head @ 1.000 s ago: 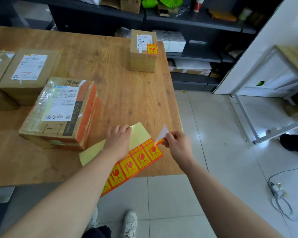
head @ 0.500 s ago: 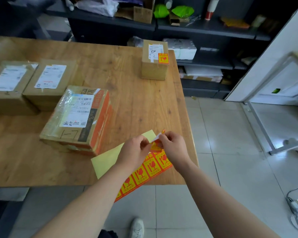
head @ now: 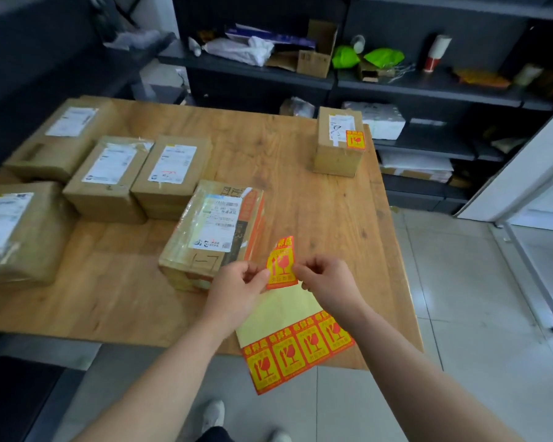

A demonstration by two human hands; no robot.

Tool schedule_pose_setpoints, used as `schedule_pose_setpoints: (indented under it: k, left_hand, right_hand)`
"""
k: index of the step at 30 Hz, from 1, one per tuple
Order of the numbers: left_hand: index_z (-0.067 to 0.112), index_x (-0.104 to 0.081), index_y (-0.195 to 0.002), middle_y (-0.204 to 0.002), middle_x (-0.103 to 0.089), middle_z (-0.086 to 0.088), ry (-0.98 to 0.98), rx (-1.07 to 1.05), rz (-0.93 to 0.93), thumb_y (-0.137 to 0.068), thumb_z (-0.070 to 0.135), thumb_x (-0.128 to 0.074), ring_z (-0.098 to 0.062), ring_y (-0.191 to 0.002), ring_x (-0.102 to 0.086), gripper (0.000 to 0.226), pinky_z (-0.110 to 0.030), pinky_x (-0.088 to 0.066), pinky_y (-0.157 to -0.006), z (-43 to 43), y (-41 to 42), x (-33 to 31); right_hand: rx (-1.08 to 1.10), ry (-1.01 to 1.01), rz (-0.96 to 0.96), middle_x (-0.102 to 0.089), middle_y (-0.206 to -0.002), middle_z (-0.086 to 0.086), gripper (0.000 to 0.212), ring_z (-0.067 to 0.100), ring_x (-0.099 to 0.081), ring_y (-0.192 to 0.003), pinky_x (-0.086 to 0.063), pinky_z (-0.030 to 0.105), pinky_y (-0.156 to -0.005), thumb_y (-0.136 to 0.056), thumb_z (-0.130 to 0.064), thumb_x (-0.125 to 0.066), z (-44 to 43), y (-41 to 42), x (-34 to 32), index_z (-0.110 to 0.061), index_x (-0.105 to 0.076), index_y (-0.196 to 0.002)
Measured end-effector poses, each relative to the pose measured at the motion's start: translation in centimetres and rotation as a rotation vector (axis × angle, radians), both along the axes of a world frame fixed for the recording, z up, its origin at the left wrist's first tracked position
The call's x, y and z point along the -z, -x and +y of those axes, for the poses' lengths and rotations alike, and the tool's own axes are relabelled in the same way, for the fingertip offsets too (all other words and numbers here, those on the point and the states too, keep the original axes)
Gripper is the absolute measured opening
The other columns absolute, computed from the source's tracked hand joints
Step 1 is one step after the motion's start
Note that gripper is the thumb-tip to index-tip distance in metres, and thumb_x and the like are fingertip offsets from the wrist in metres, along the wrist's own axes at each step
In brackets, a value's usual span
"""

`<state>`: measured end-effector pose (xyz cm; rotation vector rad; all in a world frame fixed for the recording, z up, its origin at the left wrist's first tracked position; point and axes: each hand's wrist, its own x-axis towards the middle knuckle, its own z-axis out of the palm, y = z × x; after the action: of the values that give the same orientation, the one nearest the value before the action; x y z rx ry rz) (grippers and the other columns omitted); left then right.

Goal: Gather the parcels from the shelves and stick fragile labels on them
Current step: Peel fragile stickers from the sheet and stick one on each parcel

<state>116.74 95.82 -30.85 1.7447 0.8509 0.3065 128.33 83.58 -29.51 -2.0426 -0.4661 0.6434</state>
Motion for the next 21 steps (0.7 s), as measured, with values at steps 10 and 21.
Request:
schedule_pose_setpoints:
  k: [10,21]
  left_hand:
    - [0.02,-0.066,-0.075,-0.075,-0.066,0.009,-0.293,0.086,0.161,-0.085,0.026,-0.066,-0.013,-0.073,-0.061,0.012,-0.028,-0.048,-0.066,9.0,2.3,-1.2]
    - [0.027,-0.064,-0.083,-0.082,-0.063,0.013,-0.557,0.338,0.364,-0.086,0.043,-0.06,-0.011,-0.079,-0.058,0.017,-0.026,-0.037,-0.058,12.4,1.8,-0.9]
  right_hand:
    - [0.083,-0.049,0.112,-0.058,-0.056,-0.002,0.022,0.008,-0.048,-0.051,-0.039,0.024,-0.054,-0.088,-0.024,-0.064,7.5,4.2,0.7,-0.007,-0.067,-0.074]
    - [0.187,0.098,0.082,-0.055,-0.056,0.001,0.026,0.017,-0.048,-0.054,-0.044,0.033,-0.057,-0.086,-0.022,-0.064,9.7,5.7,2.3,-0.009,-0.062,-0.064]
